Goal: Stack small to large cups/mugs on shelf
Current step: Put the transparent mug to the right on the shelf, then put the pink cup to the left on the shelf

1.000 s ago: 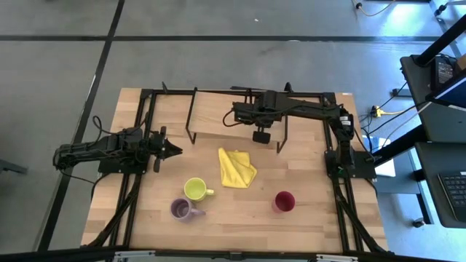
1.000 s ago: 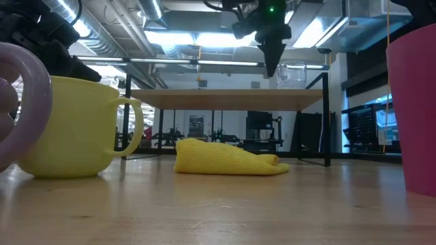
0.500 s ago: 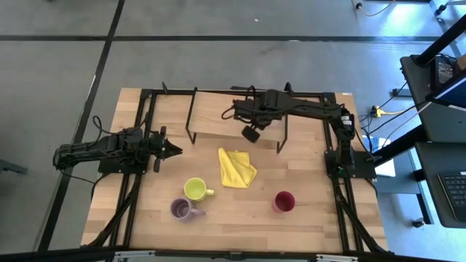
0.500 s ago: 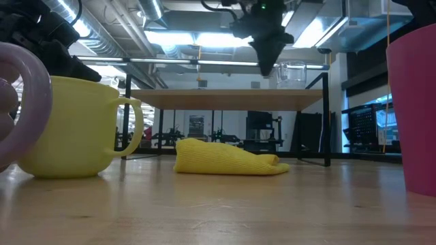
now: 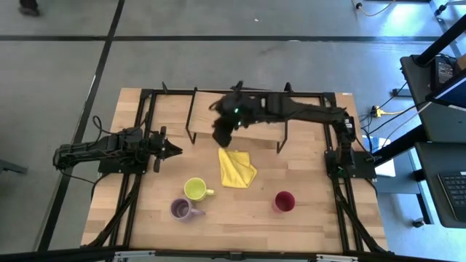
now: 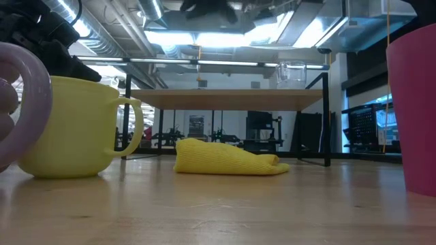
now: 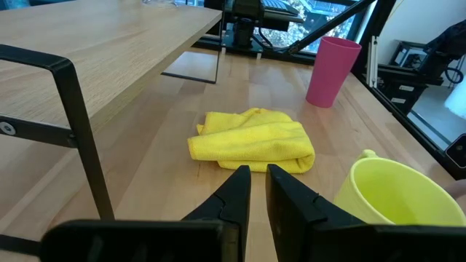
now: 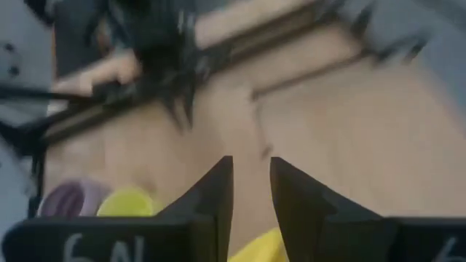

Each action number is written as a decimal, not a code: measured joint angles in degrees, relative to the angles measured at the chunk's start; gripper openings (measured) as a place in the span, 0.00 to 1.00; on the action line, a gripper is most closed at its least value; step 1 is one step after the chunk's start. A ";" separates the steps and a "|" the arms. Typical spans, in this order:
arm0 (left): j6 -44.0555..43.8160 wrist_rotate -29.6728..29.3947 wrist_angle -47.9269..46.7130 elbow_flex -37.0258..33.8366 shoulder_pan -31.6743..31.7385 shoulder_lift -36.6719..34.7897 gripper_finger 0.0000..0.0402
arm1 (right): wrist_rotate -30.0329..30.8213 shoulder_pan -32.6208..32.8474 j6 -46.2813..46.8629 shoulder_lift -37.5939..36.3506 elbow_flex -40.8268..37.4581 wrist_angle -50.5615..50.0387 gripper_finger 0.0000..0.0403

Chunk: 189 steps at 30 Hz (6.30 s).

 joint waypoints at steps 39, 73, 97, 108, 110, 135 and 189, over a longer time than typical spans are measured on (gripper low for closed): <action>0.00 -1.46 0.01 0.01 -0.01 -0.01 0.10 | -0.80 -24.95 2.50 -11.83 -6.93 -41.49 0.51; 0.00 -1.51 0.01 0.00 0.00 0.00 0.10 | -12.10 -27.24 -1.78 -17.88 -24.07 -40.19 0.47; 0.00 -1.51 0.01 0.00 -0.01 -0.01 0.10 | -9.01 -26.83 -13.93 -17.88 -24.05 -34.04 0.06; 0.00 -1.51 0.01 0.00 -0.01 -0.01 0.10 | -9.12 -26.83 -15.46 -17.88 -24.05 -33.43 0.05; 0.00 -1.51 0.01 0.00 0.01 0.01 0.10 | -9.12 -26.83 -15.46 -17.88 -24.02 -33.05 0.07; 0.00 -1.51 0.01 0.00 -0.02 -0.01 0.10 | -25.09 -8.10 -10.76 -17.83 -6.45 -17.93 0.24; 0.00 -1.51 0.01 -0.02 0.01 -0.02 0.10 | -2.54 24.61 29.89 -22.34 -39.17 -8.49 0.54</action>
